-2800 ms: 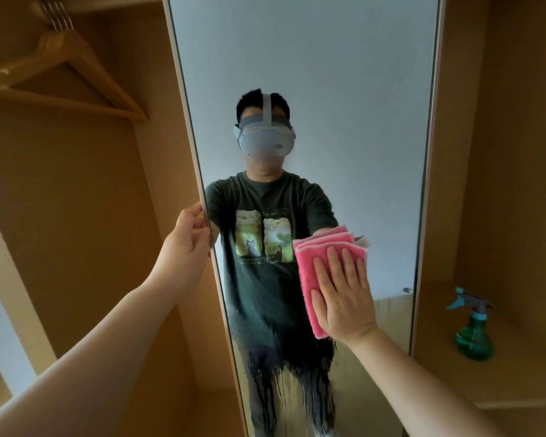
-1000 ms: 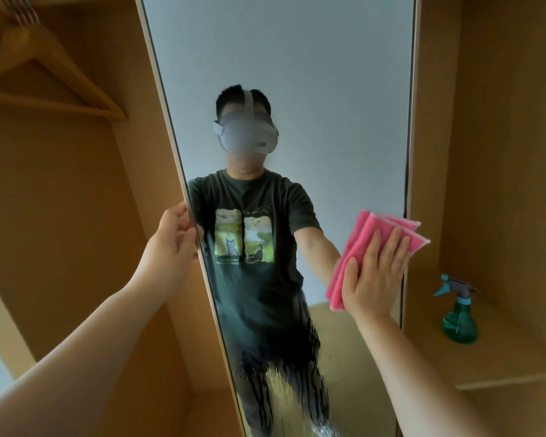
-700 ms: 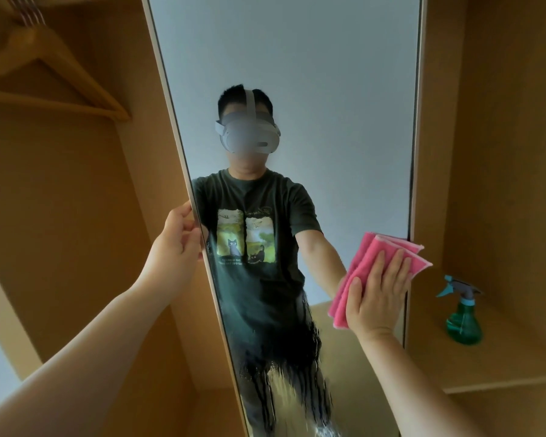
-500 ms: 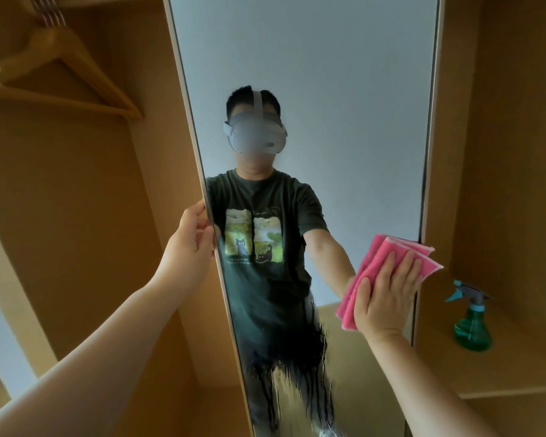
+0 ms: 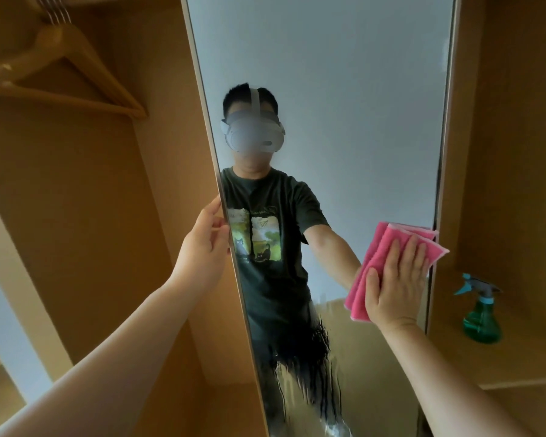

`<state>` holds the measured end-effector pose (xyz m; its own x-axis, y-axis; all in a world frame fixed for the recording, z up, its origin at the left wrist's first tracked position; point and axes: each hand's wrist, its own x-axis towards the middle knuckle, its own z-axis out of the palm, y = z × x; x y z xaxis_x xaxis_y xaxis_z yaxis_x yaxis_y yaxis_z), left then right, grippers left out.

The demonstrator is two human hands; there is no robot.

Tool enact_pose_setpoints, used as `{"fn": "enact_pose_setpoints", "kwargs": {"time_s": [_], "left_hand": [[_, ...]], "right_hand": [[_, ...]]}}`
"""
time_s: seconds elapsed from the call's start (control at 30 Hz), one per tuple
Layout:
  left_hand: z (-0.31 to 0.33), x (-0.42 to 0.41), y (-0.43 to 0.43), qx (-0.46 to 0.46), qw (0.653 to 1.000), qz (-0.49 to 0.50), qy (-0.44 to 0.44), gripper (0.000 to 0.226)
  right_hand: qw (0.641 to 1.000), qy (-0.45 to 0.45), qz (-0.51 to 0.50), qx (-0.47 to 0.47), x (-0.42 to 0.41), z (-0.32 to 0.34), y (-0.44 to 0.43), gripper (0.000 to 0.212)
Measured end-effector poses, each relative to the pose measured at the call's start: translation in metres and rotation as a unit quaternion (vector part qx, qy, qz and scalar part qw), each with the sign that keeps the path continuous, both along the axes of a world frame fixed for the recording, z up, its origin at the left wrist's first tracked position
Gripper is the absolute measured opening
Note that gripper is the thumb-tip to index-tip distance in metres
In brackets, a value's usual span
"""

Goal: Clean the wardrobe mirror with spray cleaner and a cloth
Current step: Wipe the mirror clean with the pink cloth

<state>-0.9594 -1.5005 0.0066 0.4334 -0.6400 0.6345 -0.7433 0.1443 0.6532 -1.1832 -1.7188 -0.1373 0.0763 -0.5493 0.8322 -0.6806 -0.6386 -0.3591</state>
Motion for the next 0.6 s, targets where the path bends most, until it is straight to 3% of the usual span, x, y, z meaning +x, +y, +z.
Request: {"fn": "enact_pose_setpoints", "kwargs": {"time_s": [0.17, 0.33, 0.6], "left_hand": [[-0.021, -0.004, -0.002, 0.011, 0.999, -0.02, 0.023, 0.039], [-0.066, -0.02, -0.001, 0.03, 0.996, 0.032, 0.077, 0.029], [-0.115, -0.044, -0.008, 0.035, 0.986, 0.108, 0.125, 0.04]], "right_hand": [[0.999, 0.029, -0.002, -0.021, -0.008, 0.001, 0.0, 0.068], [0.999, 0.014, 0.017, -0.039, -0.007, -0.001, -0.002, 0.069], [0.993, -0.007, 0.052, -0.102, -0.004, -0.008, -0.016, 0.069]]}}
